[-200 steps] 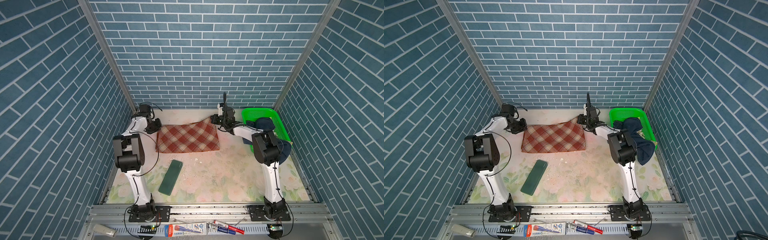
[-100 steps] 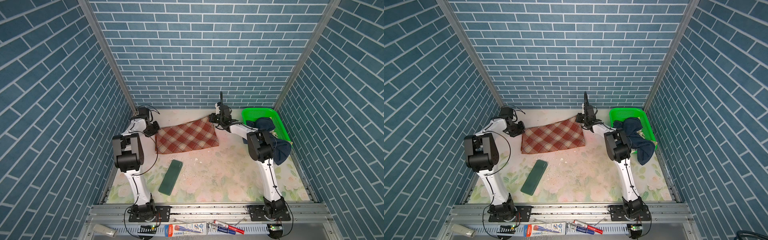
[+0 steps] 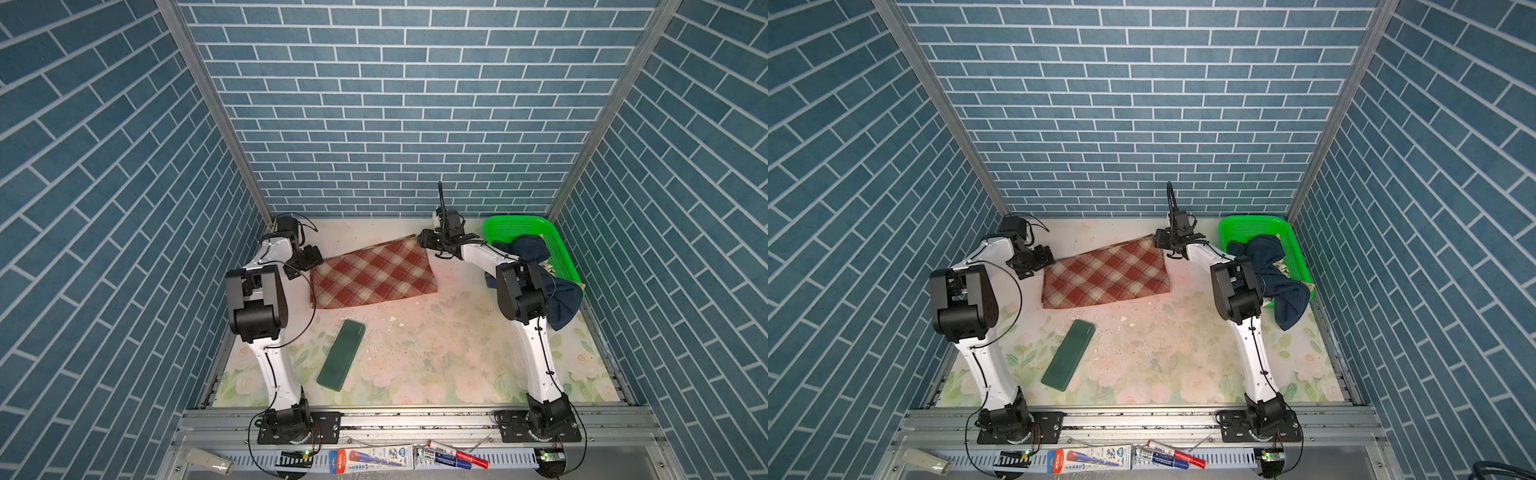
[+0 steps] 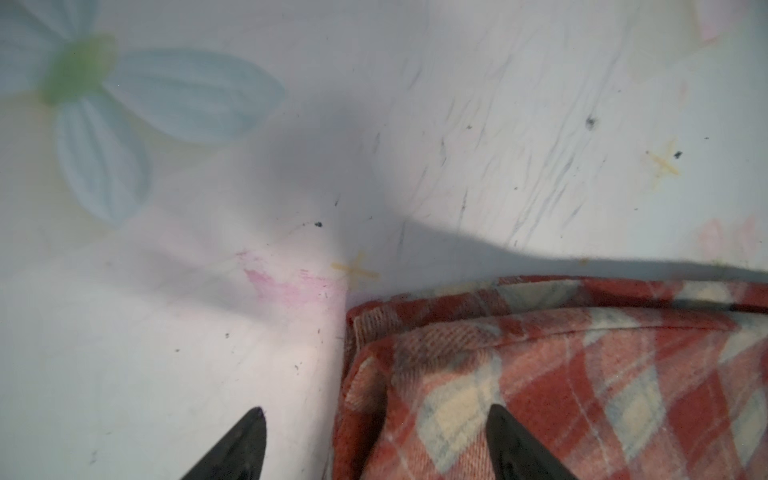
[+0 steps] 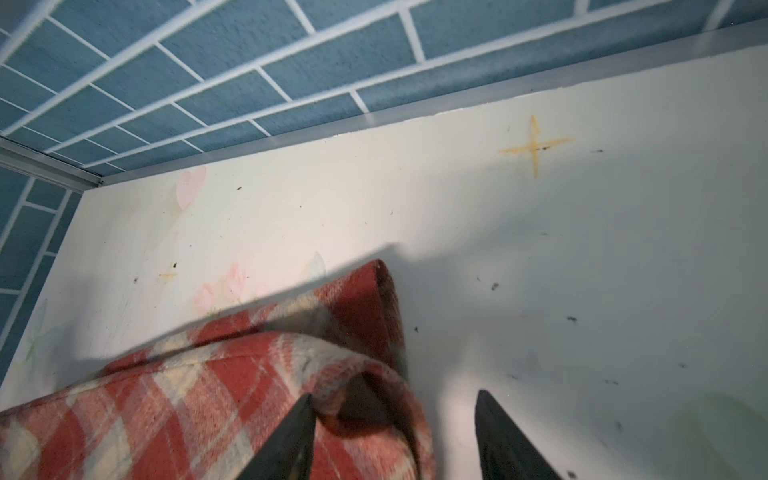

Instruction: Fold and stack the skirts

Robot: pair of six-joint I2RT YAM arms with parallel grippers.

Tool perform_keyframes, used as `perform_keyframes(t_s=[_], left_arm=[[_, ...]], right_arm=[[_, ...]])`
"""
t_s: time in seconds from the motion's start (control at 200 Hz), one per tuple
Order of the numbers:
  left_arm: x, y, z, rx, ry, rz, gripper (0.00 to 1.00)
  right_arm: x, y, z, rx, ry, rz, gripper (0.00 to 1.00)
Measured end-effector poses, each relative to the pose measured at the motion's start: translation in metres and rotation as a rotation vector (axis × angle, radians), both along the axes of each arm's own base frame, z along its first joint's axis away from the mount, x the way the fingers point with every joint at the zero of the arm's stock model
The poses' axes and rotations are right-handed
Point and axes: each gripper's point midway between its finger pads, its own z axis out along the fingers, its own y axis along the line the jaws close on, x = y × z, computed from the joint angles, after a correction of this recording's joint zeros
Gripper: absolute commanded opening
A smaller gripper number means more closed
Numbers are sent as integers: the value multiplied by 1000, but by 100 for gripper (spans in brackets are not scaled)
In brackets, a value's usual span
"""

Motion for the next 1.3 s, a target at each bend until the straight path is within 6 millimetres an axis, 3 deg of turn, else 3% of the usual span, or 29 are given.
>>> perform_keyframes(t_s=[0.155,0.27,0.43,0.65,0.825,1.02,1.125,1.3], left_arm=[[-5,2,15,26,-12,-12,92],[-12,1,10,21,19,-23,92],[-24,-5,-3,0,61,-43,92],[-44,-8,-23,-14,128,-50,92],[-49,-12,-25,-29,135,-65,92],[-48,-16,-24,-39,122,-100,92],[-48,-16,-23,-37,116,-114,92],[-46,-18,-24,-35,107,-141,90]], right_arm=[[-27,-15,11,-30,32,-1,63],[-46,-22,12,-54,54,-4,64],[-54,-28,10,-82,64,-13,68],[-50,-32,15,-111,63,-27,68],[-15,-30,58,-110,-42,-67,68],[-3,-32,89,-103,-104,-61,68],[-11,-32,75,-101,-66,-35,67],[-49,-32,19,-120,81,31,66]])
